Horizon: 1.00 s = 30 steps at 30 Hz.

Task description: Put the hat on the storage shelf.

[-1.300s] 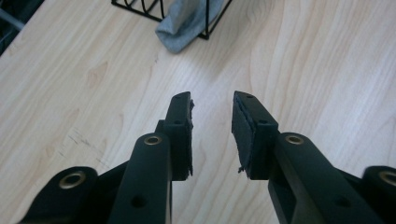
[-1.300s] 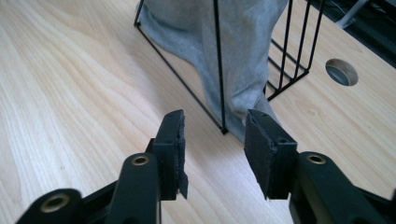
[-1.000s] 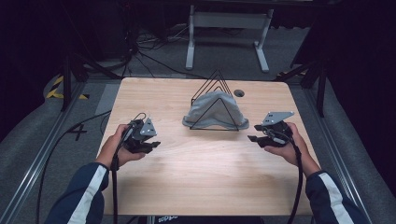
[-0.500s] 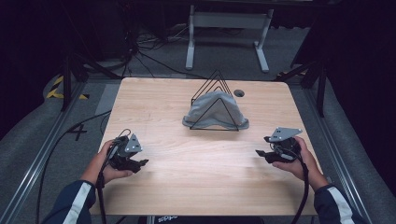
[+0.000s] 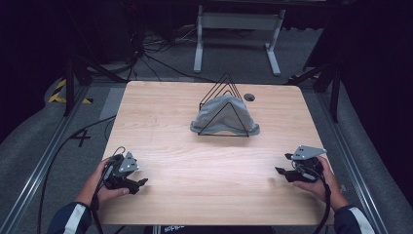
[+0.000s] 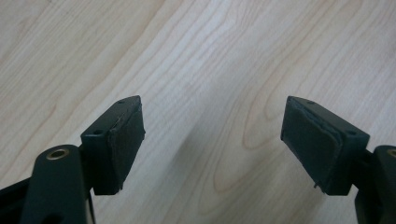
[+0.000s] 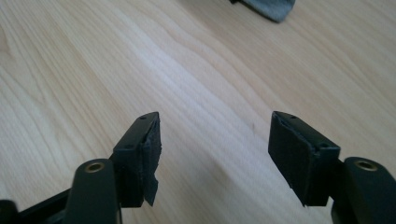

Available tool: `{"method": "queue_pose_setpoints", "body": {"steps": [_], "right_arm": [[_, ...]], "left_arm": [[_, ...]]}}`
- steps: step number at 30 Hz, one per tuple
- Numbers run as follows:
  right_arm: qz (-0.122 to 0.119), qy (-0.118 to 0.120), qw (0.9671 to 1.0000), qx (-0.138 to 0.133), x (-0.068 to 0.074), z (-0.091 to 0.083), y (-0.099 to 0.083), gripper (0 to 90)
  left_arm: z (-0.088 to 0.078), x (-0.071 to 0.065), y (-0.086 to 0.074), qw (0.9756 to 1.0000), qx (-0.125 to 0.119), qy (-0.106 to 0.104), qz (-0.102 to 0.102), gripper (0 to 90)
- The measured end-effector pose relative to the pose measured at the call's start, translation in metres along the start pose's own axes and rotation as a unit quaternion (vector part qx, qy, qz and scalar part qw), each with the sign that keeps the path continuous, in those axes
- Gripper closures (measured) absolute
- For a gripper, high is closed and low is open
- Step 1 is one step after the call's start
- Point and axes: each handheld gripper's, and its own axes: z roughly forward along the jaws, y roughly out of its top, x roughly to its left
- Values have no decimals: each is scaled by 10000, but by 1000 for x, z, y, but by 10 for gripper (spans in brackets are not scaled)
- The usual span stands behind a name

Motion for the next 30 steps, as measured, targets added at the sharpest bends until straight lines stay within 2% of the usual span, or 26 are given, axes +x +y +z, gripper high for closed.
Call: {"method": "queue_pose_setpoints", "body": {"steps": [9,11,13,14,15,16,17,19,30], "right_arm": [[618,66,9979,-208,2,-8,-44,299],[730,93,9971,-214,2,-8,-51,290],[878,79,9957,-272,3,-8,-59,258],[878,79,9957,-272,3,-8,-59,258],[1060,78,9935,-410,2,-8,-65,251],[1060,78,9935,-410,2,-8,-65,251],[1096,47,9931,-418,3,-9,-66,242],[1133,-11,9927,-413,3,-8,-66,226],[1237,-97,9915,-396,2,-7,-65,216]], "left_arm": [[2,-2,-26,9992,-184,-154,-321,208],[2,-2,-31,9984,-292,-198,-443,213],[3,-3,-37,9964,-485,-239,-656,212],[3,-3,-37,9964,-485,-239,-656,210],[3,-3,-42,9941,-610,-308,-846,208],[3,-3,-42,9941,-610,-308,-846,207],[4,-3,-46,9930,-705,-356,-881,207],[3,-4,-47,9927,-683,-341,-933,186],[3,-4,-47,9927,-655,-237,-984,149]]}}
